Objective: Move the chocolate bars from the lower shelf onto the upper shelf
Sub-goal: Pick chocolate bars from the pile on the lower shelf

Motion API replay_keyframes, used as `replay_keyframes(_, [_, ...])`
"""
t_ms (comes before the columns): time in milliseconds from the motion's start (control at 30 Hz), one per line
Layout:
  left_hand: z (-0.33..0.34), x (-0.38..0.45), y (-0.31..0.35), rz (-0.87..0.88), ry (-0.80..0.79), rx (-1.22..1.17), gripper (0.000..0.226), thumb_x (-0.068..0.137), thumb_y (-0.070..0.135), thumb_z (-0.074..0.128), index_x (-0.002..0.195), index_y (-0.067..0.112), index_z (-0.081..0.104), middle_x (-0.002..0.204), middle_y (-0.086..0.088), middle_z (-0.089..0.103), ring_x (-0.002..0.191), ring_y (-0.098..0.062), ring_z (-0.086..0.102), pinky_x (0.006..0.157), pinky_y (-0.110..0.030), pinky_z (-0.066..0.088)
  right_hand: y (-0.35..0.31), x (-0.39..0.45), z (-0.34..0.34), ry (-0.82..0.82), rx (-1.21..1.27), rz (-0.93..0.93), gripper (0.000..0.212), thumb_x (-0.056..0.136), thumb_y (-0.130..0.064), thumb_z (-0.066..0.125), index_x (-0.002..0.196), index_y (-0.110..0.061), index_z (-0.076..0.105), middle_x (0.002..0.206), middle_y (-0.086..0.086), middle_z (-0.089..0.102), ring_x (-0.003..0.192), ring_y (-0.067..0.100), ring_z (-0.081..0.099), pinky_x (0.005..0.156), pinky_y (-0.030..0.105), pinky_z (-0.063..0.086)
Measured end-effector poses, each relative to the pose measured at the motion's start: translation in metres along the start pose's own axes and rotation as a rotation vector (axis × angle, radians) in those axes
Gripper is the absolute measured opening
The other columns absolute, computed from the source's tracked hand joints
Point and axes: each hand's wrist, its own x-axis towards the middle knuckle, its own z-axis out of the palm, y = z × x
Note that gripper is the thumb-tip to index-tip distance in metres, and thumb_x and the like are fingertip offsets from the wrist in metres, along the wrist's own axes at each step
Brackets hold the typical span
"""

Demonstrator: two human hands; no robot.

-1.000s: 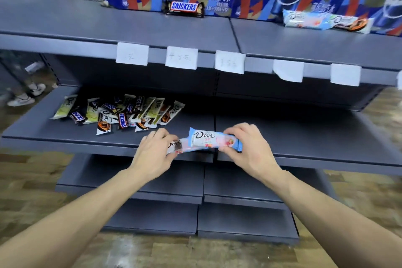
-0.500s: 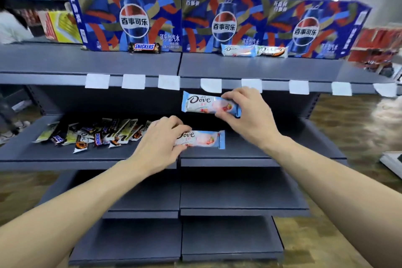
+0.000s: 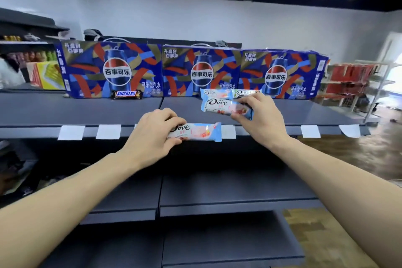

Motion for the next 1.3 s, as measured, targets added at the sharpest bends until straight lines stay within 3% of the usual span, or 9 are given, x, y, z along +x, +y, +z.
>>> replay_keyframes(267, [0.032,0.070,-0.027,0.027,0.051,0.013,0.044,0.082,0.032,0.071,0.123,0.021,0.061,0.109,0.004,0.056,0.097,-0.019,0.051,0.085,-0.033,0.039,0.044,0.050,0.030,-0.060,-0.059,-0.005,0.044,0.084,-0.044,0.072,0.120,-0.020,0.062,0.113,-0.002,0.055,0.109,0.019,0.046,0.080,0.033,0.046])
replay_keyframes(533, [0.081,0.142,-0.057,0.039,-0.003,0.003,0.044,0.085,0.039,0.067,0.126,0.023,0.059,0.111,0.003,0.054,0.095,-0.020,0.050,0.085,-0.038,0.042,0.080,0.101,0.086,-0.167,-0.106,-0.018,0.040,0.084,-0.047,0.070,0.117,-0.023,0.066,0.111,-0.002,0.059,0.108,0.020,0.050,0.082,0.037,0.048])
replay_keyframes(800, [0.112,0.186,-0.070,0.034,-0.092,0.071,0.044,0.087,0.039,0.065,0.128,0.026,0.057,0.112,0.004,0.053,0.096,-0.021,0.050,0.083,-0.038,0.043,0.103,0.142,0.122,-0.273,-0.070,0.005,0.037,0.082,-0.032,0.070,0.117,-0.020,0.068,0.108,0.001,0.059,0.103,0.022,0.055,0.078,0.028,0.039])
replay_keyframes(967, [0.127,0.202,-0.069,-0.004,-0.131,0.059,0.045,0.088,0.039,0.064,0.130,0.027,0.054,0.117,0.006,0.051,0.099,-0.018,0.048,0.085,-0.032,0.041,0.112,0.161,0.141,-0.317,0.012,0.023,0.033,0.083,-0.019,0.064,0.116,-0.017,0.069,0.106,0.004,0.058,0.098,0.022,0.057,0.081,0.027,0.043])
replay_keyframes(1133, [0.142,0.213,-0.072,-0.032,-0.165,0.068,0.046,0.089,0.040,0.061,0.132,0.030,0.051,0.119,0.008,0.049,0.103,-0.017,0.047,0.087,-0.029,0.037,0.120,0.176,0.158,-0.343,0.054,0.055,0.034,0.081,-0.012,0.065,0.115,-0.015,0.070,0.097,-0.001,0.051,0.095,0.021,0.059,0.078,0.022,0.038])
replay_keyframes(1300, [0.155,0.223,-0.076,-0.052,-0.182,0.080,0.046,0.088,0.041,0.060,0.132,0.030,0.051,0.118,0.009,0.049,0.102,-0.015,0.048,0.083,-0.028,0.038,0.126,0.187,0.172,-0.363,0.086,0.048,0.038,0.082,-0.007,0.060,0.118,-0.013,0.069,0.107,0.004,0.059,0.101,0.022,0.059,0.087,0.024,0.044])
